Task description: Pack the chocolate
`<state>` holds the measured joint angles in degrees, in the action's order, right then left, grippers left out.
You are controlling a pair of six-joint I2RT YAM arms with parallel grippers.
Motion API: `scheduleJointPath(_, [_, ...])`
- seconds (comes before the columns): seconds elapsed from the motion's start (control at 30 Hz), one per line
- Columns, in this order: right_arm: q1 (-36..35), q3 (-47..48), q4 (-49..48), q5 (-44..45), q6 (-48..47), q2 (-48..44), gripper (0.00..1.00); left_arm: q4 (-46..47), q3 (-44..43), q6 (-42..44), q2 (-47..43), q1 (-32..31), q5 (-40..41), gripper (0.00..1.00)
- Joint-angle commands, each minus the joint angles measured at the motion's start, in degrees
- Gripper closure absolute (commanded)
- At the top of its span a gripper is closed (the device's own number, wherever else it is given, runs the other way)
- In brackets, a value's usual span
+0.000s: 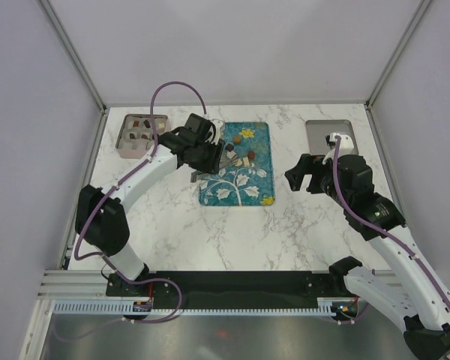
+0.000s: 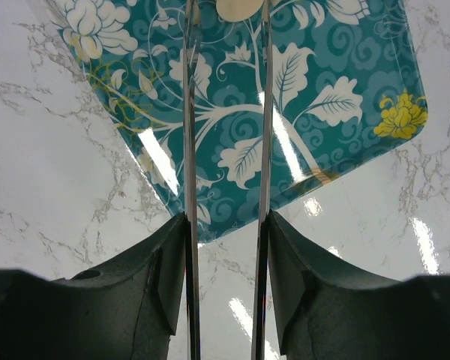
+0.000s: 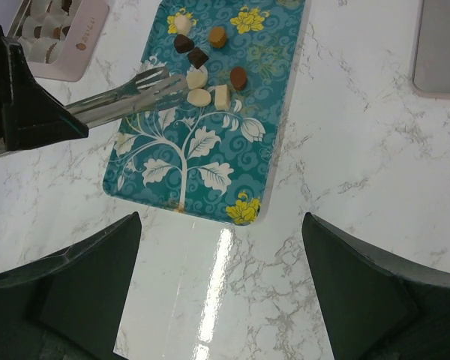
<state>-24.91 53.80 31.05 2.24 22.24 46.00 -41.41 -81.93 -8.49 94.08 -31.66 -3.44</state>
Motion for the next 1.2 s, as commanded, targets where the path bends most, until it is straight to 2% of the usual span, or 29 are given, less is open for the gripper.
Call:
scheduleJointPath(0.0, [-0.05, 0.87, -0.11, 1.19, -0.53, -0.38, 0.03, 4.22, 0.98, 3.30, 1.63, -0.60, -1.04, 0.47])
scheduleJointPath(0.4, [0.03, 1.22, -0.02, 2.07, -1.23, -0.56, 0.03, 7.66, 1.16, 3.75, 7.43, -0.95, -2.36, 0.47])
scheduleJointPath(0.63, [0.03, 1.22, -0.02, 2.33, -1.32, -0.91, 0.03, 6.69, 1.07, 3.04, 7.43, -1.39, -3.06, 0.48])
scheduleJointPath(0.9, [0.12, 0.78, -0.02, 2.16, -1.06, -0.82, 0.03, 5.20, 1.42, 2.17, 7.08, -1.83, -2.80, 0.56])
scheduleJointPath(1.17, [0.12, 0.95, -0.02, 2.07, -0.71, -1.44, 0.03, -1.65, -2.44, 0.06, 5.85, -1.83, 1.68, 0.67])
